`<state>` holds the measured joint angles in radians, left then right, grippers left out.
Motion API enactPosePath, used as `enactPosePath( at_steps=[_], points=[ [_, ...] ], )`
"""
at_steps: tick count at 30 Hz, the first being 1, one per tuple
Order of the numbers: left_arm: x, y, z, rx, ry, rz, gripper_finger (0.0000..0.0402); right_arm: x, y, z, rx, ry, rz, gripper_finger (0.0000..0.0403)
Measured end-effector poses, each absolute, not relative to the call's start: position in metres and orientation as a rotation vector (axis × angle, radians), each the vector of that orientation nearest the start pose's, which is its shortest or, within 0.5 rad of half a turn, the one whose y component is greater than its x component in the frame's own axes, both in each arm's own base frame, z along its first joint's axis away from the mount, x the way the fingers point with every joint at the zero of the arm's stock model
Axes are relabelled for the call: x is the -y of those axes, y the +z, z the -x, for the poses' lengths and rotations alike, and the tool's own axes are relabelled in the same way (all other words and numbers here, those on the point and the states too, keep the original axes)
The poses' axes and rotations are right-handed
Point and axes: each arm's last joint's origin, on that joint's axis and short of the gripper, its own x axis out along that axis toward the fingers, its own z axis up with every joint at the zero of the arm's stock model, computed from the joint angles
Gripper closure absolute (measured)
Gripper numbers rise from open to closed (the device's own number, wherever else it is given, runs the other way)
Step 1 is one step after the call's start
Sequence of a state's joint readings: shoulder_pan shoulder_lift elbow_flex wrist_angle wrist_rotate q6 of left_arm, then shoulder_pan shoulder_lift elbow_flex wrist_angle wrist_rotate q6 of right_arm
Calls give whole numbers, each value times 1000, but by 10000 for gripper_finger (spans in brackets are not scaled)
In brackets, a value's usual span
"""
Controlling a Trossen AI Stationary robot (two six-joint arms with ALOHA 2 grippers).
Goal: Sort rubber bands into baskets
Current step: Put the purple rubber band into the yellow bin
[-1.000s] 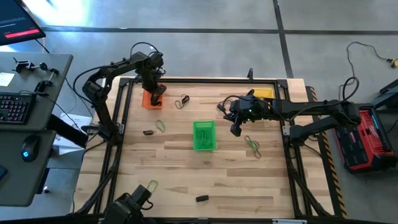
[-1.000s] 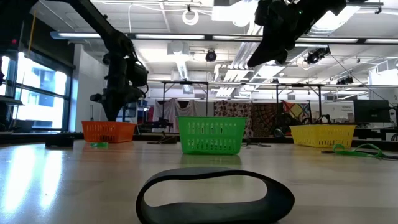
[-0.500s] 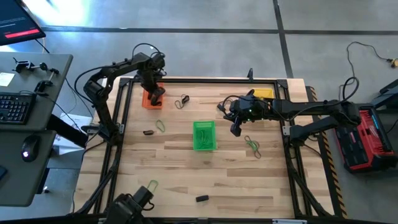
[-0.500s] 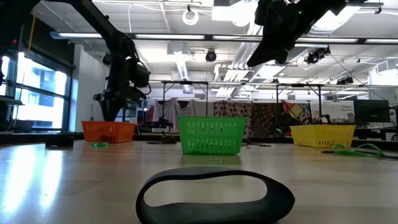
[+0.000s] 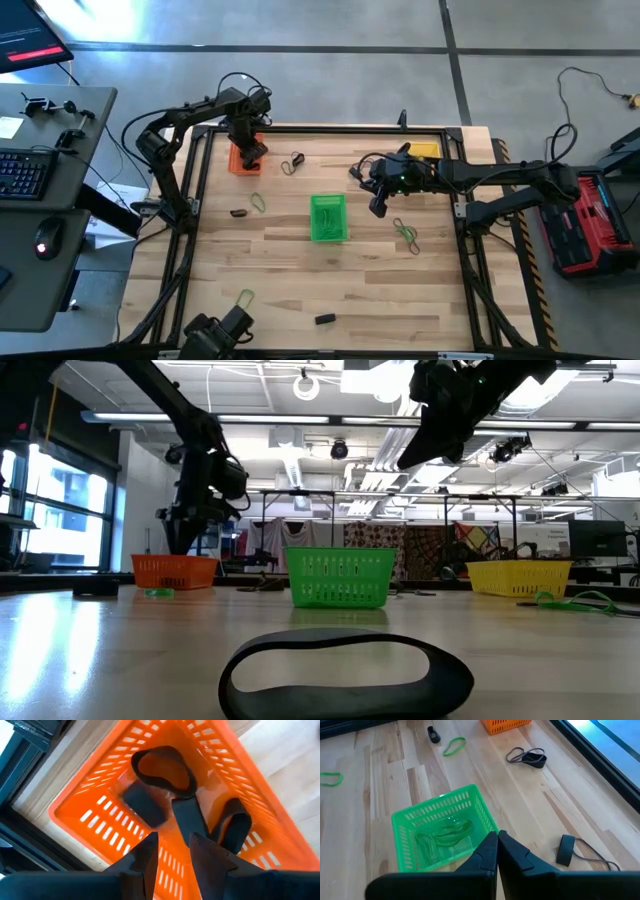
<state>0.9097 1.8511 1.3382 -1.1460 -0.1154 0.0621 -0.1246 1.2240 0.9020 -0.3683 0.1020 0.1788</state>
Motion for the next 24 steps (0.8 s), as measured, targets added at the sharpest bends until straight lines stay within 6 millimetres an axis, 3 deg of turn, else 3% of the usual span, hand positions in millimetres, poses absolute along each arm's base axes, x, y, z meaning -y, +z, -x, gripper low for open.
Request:
enactPosePath(
  at_steps=[12,20,24],
  points=[
    [-249,228,-205,-1427,813,547,298,35,270,-254,-670,-279,-182,403],
    [-217,276,-223,-1159,816,420,298,35,270,-254,-673,-267,-164,403],
    [-194,295,-239,-1029,726,352,298,35,270,-254,-668,-272,-181,403]
  ],
)
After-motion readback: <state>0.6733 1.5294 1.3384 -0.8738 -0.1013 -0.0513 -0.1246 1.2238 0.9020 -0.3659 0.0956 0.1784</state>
